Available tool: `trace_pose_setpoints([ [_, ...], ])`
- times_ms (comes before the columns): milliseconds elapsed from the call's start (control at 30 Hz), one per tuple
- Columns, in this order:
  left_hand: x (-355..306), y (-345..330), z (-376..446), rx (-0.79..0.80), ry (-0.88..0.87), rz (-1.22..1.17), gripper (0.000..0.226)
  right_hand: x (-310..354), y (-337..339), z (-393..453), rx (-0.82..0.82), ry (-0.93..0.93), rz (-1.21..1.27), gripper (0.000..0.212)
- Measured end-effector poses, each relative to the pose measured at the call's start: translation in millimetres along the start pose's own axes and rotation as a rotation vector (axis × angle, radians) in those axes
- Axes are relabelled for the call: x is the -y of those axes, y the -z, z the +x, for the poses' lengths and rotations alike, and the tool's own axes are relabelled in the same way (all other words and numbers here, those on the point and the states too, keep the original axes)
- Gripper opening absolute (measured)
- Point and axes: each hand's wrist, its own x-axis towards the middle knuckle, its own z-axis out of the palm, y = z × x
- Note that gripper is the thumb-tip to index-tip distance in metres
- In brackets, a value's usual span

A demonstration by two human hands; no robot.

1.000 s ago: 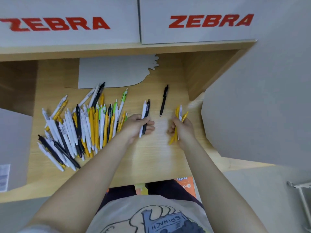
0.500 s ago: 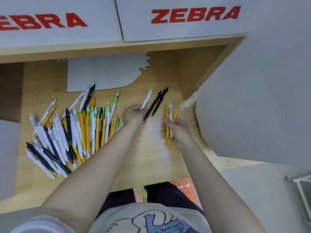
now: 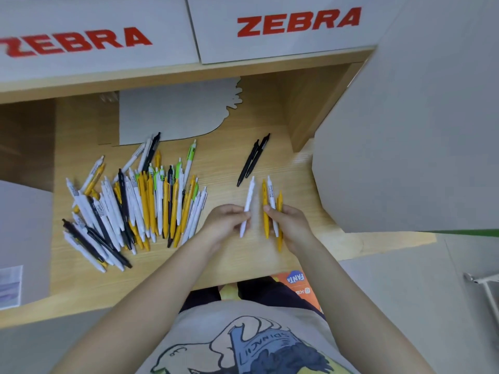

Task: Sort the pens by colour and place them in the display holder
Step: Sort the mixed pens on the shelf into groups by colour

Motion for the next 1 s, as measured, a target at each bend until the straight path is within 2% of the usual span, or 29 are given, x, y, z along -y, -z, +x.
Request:
trace_pose_setpoints([
  [100, 7.7, -2.4, -6.5, 0.134, 0.067, -0.206, 0.024, -6.2, -3.4, -12.3, 0.105, 0.0, 0.019, 0.018],
  [167, 11.1, -3.1, -8.2, 0.166, 0.062, -0.227, 0.025, -9.9, -4.5, -16.2, 0.116, -0.001, -0.006, 0.021],
  [267, 15.6, -7.9, -7.0, 0.043, 0.053, -0.119, 0.024, -13.3, 0.1, -17.8, 0.047, -0.005, -0.056, 0.019],
  [333, 16.0, -15.8, 0.0, -0.042, 0.045, -0.056, 0.025, -12.4, 7.3, -16.6, -0.072, 0.005, -0.065, 0.018],
  [467, 5.6, -40.9, 20.0, -0.073, -0.035, 0.121, 0.031, -4.3, 22.3, -8.7, -0.261, 0.052, -0.118, 0.016],
  [667, -6.6, -58.5, 28.7, -0.13, -0.167, 0.306, 0.023, -2.3, 32.4, -11.6, -0.216, 0.052, -0.034, 0.025],
  [733, -7.5, -52.8, 22.1, -0.055, -0.132, 0.217, 0.026, -5.6, 32.1, -16.1, -0.136, 0.059, -0.007, 0.022],
  [833, -8.1, -42.2, 7.0, 0.221, 0.05, -0.052, 0.028, -5.9, 21.2, -24.2, 0.003, 0.069, 0.017, 0.022],
  [867, -7.6, -38.7, 4.1, 0.267, 0.087, -0.125, 0.025, -5.5, 17.2, -25.6, 0.034, 0.074, 0.023, 0.023],
  [933, -5.4, -31.3, 4.2, 0.258, 0.111, -0.211, 0.02, -3.3, 11.2, -27.6, 0.049, 0.075, -0.004, 0.023],
  [1000, -4.1, -24.6, 7.0, 0.18, 0.115, -0.233, 0.02, -1.0, 10.2, -27.5, -0.034, 0.082, -0.09, 0.03],
])
